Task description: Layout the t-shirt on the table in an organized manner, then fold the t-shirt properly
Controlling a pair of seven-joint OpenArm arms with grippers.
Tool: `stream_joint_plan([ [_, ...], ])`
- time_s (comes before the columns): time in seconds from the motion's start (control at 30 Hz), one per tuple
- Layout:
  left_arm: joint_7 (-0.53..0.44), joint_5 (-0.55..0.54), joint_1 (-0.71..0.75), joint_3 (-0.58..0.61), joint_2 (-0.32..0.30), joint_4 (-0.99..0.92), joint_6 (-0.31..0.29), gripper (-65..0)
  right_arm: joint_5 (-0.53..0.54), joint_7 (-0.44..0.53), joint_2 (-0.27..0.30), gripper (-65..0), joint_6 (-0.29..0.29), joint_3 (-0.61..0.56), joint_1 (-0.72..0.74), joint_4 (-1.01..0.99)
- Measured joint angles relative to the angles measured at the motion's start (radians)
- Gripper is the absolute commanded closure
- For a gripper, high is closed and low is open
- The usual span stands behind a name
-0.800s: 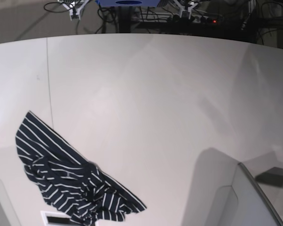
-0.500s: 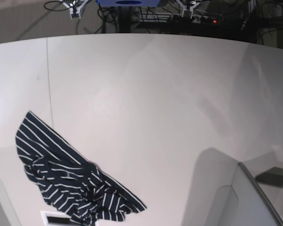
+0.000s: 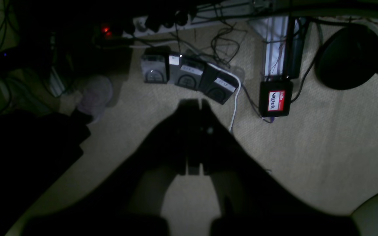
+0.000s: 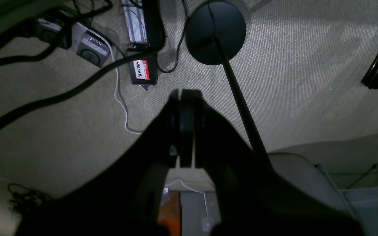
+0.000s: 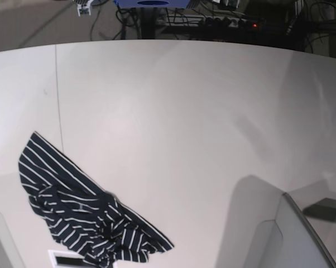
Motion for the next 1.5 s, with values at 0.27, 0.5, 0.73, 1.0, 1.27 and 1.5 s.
stream_joint_plan([
  [0.27, 0.0, -0.005, 0.126, -0.002, -0.034, 0.163, -0.004, 0.0, -0.003, -0.068, 0.0, 0.0, 0.003, 0.0, -0.137, 0.187],
  [0.5, 0.006, -0.008, 0.321, -0.009, -0.082, 0.508, -0.005, 0.0, -0.001, -0.089, 0.0, 0.0, 0.003, 0.002, -0.279, 0.479],
  [0.73, 0.018, -0.01, 0.54, -0.012, -0.18, 0.93, 0.0, 0.0, -0.003, -0.299, 0.002, 0.0, -0.004, 0.085, -0.399, 0.819],
  [1.0, 0.019, -0.011, 0.671, -0.011, -0.2, 1.345, -0.002, 0.0, 0.003, -0.332, 0.0, -0.2, 0.035, 0.151, -0.461, 1.254],
  [1.27, 0.005, -0.012, 0.566, 0.0, -0.121, 1.601, -0.003, 0.0, 0.0, -0.359, -0.008, -4.7, 0.273, 0.248, -0.107, 1.247],
  [1.5, 0.347, -0.012, 0.372, -0.005, 0.002, 1.594, -0.001, 0.0, 0.004, -0.712, -0.014, -37.5, 0.37, 0.441, 0.403, 1.059],
])
